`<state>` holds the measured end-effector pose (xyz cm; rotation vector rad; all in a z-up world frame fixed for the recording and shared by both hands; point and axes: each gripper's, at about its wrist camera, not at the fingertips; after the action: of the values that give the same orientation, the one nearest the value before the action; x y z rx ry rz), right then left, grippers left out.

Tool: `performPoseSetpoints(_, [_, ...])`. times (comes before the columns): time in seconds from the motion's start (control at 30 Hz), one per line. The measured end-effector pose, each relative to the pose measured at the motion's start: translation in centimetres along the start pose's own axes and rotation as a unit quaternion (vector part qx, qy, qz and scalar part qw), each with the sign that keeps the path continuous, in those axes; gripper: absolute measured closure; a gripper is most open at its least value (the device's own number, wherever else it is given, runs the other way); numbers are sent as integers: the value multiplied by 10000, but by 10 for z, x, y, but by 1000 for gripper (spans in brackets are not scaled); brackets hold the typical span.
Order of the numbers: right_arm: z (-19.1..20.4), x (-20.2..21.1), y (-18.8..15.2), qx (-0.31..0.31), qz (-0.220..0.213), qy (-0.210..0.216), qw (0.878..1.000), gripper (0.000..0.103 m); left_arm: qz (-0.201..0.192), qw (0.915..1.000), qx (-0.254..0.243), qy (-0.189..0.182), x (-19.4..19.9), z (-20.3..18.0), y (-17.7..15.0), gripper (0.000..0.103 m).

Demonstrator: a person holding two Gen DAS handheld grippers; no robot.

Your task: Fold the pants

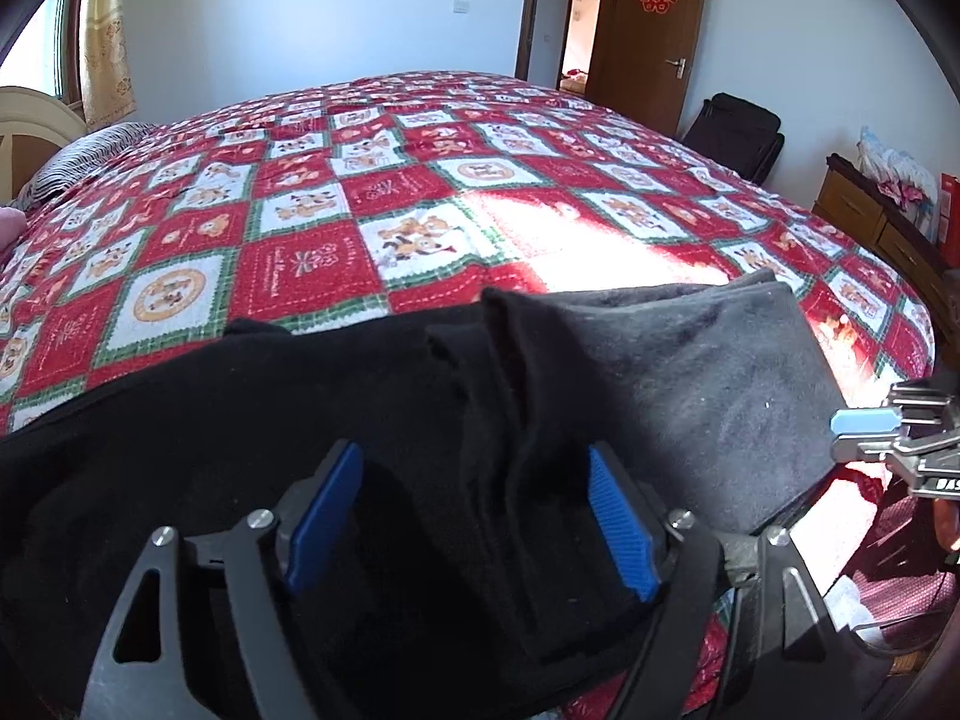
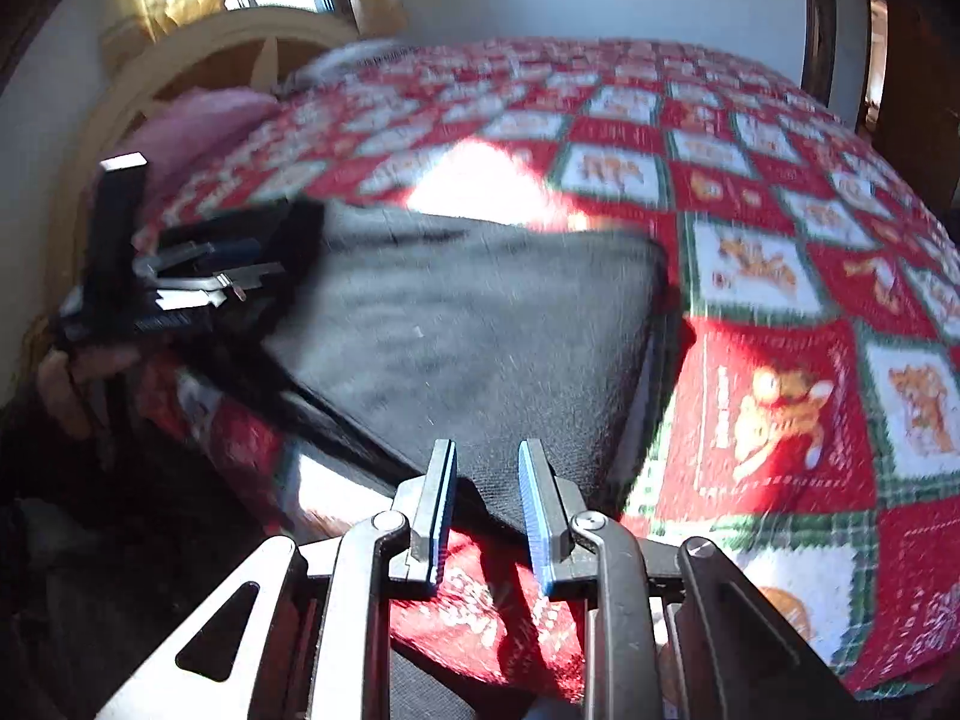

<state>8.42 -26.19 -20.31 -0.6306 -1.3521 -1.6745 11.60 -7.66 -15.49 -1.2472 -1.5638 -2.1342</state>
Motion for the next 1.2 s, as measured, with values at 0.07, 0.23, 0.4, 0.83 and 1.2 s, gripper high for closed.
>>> performPoseSetpoints(0.07, [-2, 4, 2, -114, 13, 85, 9999, 80, 2, 10000, 4, 32, 3, 3, -2, 25])
performPoseSetpoints(0.23, [23, 26, 9, 185, -302, 76, 9993, 80, -7, 9998, 191, 32, 8, 14, -8, 19])
performPoseSetpoints(0.4, [70, 9, 43, 455, -547, 178, 9973, 75, -45, 9995, 290, 118, 16, 22, -9, 18])
performPoseSetpoints(0.83, [187, -97, 62, 1342, -451, 756, 9870, 68, 107, 9897, 609, 1292, 73, 113, -56, 13])
performPoseSetpoints(1.2, [207, -91, 31, 2172, -536, 339, 9741, 62, 323, 9679, 1197, 2185, 83, 182, -92, 13])
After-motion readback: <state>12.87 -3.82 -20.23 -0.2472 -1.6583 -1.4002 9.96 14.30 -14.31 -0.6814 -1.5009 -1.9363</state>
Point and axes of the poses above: each gripper's, at about its wrist camera, not at the fingertips, and x roughly against the way its jaws point, z to its left, y to its top, and after that the axes turned 14 degrees about -x, right-handed
